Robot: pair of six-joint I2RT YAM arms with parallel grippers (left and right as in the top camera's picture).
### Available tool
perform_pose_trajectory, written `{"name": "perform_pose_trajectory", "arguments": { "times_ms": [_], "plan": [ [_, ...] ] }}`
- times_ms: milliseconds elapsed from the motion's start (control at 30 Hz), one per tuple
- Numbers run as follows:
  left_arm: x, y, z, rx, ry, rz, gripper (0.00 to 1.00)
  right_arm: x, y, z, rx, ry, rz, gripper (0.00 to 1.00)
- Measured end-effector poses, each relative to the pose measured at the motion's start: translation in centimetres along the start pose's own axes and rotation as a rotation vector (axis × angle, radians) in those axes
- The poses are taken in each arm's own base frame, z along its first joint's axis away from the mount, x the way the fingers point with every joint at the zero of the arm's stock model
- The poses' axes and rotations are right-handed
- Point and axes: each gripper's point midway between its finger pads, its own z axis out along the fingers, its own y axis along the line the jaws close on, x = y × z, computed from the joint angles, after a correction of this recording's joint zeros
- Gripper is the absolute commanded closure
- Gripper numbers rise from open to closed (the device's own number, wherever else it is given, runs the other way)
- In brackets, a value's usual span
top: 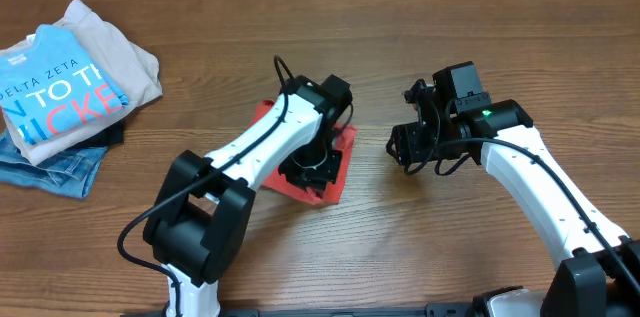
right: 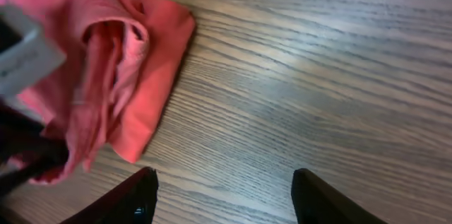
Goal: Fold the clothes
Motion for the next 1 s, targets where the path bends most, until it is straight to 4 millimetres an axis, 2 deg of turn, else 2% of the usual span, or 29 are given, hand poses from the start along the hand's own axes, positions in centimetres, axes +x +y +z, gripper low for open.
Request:
{"name": "perform_pose_trajectory", "arguments": {
  "times_ms": [67,133,200,300,333,433,533,667,767,1000],
  "plan": [
    [-1.1,0.9,-1.0,-0.003,-0.059,-0.018,0.79,-1.0,1.2,-0.1,-0.069,-0.04,-0.025,0.51],
    [-2.5,1.4,-3.2,0.024,-0.174,-0.03,0.79,-2.1,2.8,-0.3,-0.158,-0.084,-0.051,0.61],
    [-3.1,2.1,-6.5,0.045,-0.298,-0.061,0.78,-3.6,5.6,-1.2,-0.317,-0.145,-0.098,0.63],
    [-2.9,3.0,-9.7,0.055,-0.405,-0.107,0.79,-5.0,8.3,-2.6,-0.477,-0.205,-0.122,0.68],
    [-2.9,3.4,-10.0,0.049,-0.416,-0.128,0.78,-5.3,9.1,-3.1,-0.523,-0.213,-0.124,0.68],
    [-3.4,4.7,-10.2,0.025,-0.44,-0.228,0.76,-6.8,11.8,-5.2,-0.699,-0.27,-0.166,0.69],
    [-4.1,6.0,-10.3,0.029,-0.463,-0.309,0.73,-7.0,13.3,-5.2,-0.802,-0.246,-0.163,0.69],
    [-5.1,7.8,-10.0,0.043,-0.49,-0.387,0.7,-6.9,14.1,-1.9,-0.948,-0.132,-0.125,0.68],
    [-7.0,8.8,-9.7,0.09,-0.554,-0.378,0.68,-6.2,14.1,0.4,-1.006,-0.047,-0.079,0.68],
    [-10.3,10.9,-8.7,0.129,-0.641,-0.348,0.65,-5.4,15.0,2.6,-1.02,0.004,-0.074,0.68]
  ]
}}
